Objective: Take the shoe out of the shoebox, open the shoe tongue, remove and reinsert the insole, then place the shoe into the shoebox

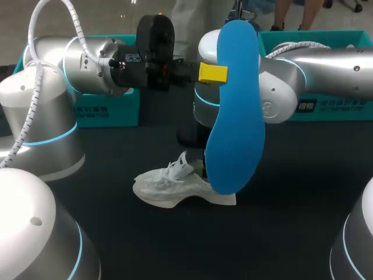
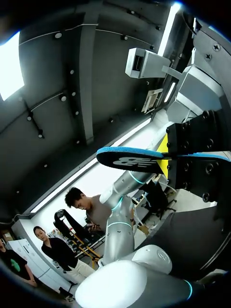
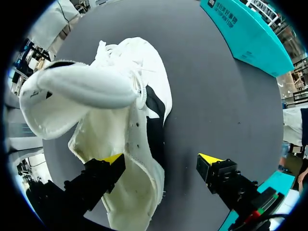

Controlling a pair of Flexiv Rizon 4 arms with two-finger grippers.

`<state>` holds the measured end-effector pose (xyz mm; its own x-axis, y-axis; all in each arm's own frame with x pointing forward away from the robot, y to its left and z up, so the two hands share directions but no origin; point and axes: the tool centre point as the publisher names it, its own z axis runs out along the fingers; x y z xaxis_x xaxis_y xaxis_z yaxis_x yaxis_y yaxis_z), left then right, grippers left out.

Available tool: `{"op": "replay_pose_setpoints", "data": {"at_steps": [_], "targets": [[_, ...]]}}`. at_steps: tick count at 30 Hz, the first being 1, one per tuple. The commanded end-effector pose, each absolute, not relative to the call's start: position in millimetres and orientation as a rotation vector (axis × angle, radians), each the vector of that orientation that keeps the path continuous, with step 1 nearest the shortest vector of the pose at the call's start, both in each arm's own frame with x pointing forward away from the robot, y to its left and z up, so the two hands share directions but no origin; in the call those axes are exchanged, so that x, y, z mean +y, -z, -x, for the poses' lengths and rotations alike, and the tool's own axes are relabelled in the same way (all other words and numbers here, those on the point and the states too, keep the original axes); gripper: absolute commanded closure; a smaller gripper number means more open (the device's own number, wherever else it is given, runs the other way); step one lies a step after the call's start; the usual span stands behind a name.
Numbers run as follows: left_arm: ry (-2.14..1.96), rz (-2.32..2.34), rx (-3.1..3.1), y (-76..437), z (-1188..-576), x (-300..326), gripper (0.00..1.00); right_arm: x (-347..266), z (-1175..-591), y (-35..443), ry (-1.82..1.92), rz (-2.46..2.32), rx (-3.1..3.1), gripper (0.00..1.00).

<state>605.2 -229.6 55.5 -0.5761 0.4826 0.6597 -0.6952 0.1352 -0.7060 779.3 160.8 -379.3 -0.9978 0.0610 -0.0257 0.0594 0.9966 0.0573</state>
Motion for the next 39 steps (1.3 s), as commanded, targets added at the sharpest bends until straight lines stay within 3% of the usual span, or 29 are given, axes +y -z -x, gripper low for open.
{"op": "replay_pose_setpoints", "data": {"at_steps": [1, 8, 10, 11, 12, 18, 19, 31, 39], "targets": [[-1.611, -0.218, -1.489, -55, -604, -229, 1.0, 159, -778, 384, -0.088, -0.114, 3.108, 0.0], [-1.611, -0.218, -1.489, -55, -604, -229, 1.0, 156, -779, 389, -0.081, -0.125, 3.115, 0.0], [-1.611, -0.218, -1.489, -55, -604, -229, 1.0, 157, -780, 391, -0.079, -0.127, 3.118, 0.07], [-1.611, -0.218, -1.489, -55, -604, -229, 1.0, 156, -779, 393, -0.082, -0.131, 3.122, 0.18], [-1.611, -0.218, -1.489, -55, -604, -229, 1.0, 156, -778, 394, -0.083, -0.135, 3.123, 0.44], [-1.611, -0.218, -1.489, -55, -604, -229, 1.0, 156, -777, 396, -0.078, -0.145, 3.131, 0.8], [-1.611, -0.218, -1.489, -55, -604, -229, 1.0, 156, -777, 396, -0.074, -0.147, 3.132, 0.98], [-1.611, -0.218, -1.489, -55, -604, -229, 1.0, 156, -770, 389, -0.08, -0.171, 3.179, 1.0], [-1.611, -0.218, -1.489, -55, -604, -229, 1.0, 147, -760, 374, -0.198, -0.576, 3.161, 1.0]]}}
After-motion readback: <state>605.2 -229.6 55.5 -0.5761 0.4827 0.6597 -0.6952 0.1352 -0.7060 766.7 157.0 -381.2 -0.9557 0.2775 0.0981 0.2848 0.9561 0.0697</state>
